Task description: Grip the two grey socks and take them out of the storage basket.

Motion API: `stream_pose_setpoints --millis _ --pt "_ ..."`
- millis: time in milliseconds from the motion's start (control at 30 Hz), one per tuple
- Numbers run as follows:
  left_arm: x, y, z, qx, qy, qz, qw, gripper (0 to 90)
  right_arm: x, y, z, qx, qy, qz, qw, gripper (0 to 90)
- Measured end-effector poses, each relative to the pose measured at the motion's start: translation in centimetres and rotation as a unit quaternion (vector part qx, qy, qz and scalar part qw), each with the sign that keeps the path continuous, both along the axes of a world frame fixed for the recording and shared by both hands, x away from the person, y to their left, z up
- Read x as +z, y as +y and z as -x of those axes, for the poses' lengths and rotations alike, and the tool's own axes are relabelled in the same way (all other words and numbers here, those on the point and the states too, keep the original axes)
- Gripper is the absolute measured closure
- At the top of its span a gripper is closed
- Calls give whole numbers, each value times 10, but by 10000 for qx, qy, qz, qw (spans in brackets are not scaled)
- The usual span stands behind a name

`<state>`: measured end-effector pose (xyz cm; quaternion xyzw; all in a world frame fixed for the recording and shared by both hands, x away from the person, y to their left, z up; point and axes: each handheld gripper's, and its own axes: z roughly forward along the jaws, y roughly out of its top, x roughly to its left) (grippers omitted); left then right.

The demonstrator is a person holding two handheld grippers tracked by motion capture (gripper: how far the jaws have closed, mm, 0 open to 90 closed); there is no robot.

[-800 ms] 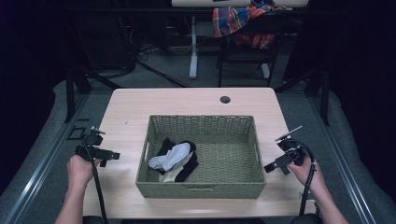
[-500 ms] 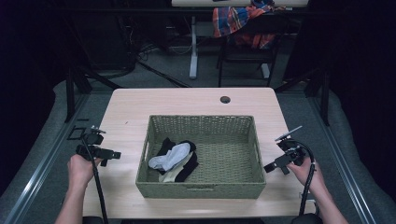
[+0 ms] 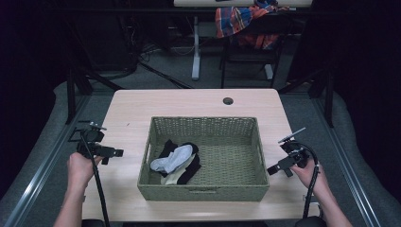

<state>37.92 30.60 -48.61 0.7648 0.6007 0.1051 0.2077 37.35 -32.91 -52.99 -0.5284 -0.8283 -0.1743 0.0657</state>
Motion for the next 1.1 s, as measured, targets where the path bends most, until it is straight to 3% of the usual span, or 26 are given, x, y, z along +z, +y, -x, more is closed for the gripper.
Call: stream_pose_setpoints --millis 67,133,300,367,567,833,1100 --pt "2 -2 0 -27 -8 -30 10000 0 0 -1 0 35 28 25 10000 45" --pt "5 -9 0 -85 -29 -294 9995 0 -1 -1 0 -50 -12 -32 10000 45" --pt "10 -12 1 -105 -67 -289 9995 0 -2 1 1 -136 -50 -58 9999 45" --pt "11 -12 1 -122 -74 -275 9995 0 0 -1 0 -14 12 9 10000 45" --pt "25 -15 5 -143 -292 -212 9992 0 -2 0 1 -105 -31 -57 9999 45" --pt "43 -35 12 -406 -506 -173 9977 0 0 -1 0 -8 12 7 10000 45" --pt "54 -54 18 -713 -628 -207 9953 0 0 1 2 -107 -81 -50 9999 45"
